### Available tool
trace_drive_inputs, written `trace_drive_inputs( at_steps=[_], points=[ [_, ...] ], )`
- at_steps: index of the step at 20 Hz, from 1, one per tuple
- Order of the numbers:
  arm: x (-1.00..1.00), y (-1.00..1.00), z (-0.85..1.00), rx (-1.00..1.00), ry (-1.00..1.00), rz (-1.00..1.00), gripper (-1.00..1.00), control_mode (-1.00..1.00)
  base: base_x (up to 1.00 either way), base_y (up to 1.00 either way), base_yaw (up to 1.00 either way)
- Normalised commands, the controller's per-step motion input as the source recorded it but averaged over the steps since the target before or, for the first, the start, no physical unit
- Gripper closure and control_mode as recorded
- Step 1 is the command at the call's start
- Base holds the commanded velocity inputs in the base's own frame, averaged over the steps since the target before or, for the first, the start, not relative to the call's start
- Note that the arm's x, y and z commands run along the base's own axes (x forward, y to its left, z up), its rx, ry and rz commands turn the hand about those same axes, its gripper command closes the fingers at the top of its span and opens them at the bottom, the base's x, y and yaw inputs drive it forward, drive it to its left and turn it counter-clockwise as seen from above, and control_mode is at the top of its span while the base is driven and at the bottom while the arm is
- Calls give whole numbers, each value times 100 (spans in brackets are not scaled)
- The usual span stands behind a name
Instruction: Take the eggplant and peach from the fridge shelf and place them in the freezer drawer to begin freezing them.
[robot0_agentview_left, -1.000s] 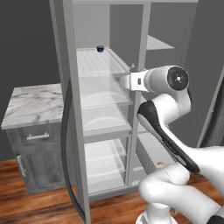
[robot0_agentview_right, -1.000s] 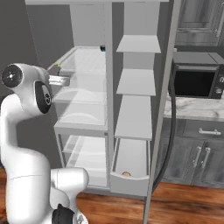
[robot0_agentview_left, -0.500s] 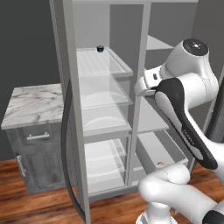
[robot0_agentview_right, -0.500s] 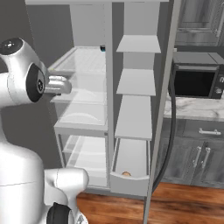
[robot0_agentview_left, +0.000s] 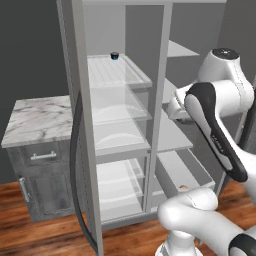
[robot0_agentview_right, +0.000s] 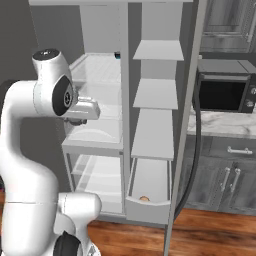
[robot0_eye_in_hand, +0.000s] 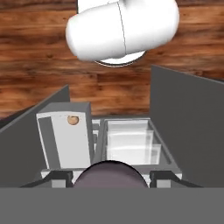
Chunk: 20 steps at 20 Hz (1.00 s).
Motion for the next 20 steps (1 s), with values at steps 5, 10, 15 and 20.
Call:
trace_drive_inputs(
  at_steps=[5, 10, 15, 20],
  points=[
    [1, -98, -72, 0, 8, -1, 100, -100, 0, 0, 0],
    [19, -85, -76, 0, 10, -2, 100, -100, 0, 0, 0],
    [62, -35, -69, 0, 15, -5, 100, -100, 0, 0, 0],
    [44, -24, -67, 0, 19, -2, 100, -100, 0, 0, 0]
  ],
)
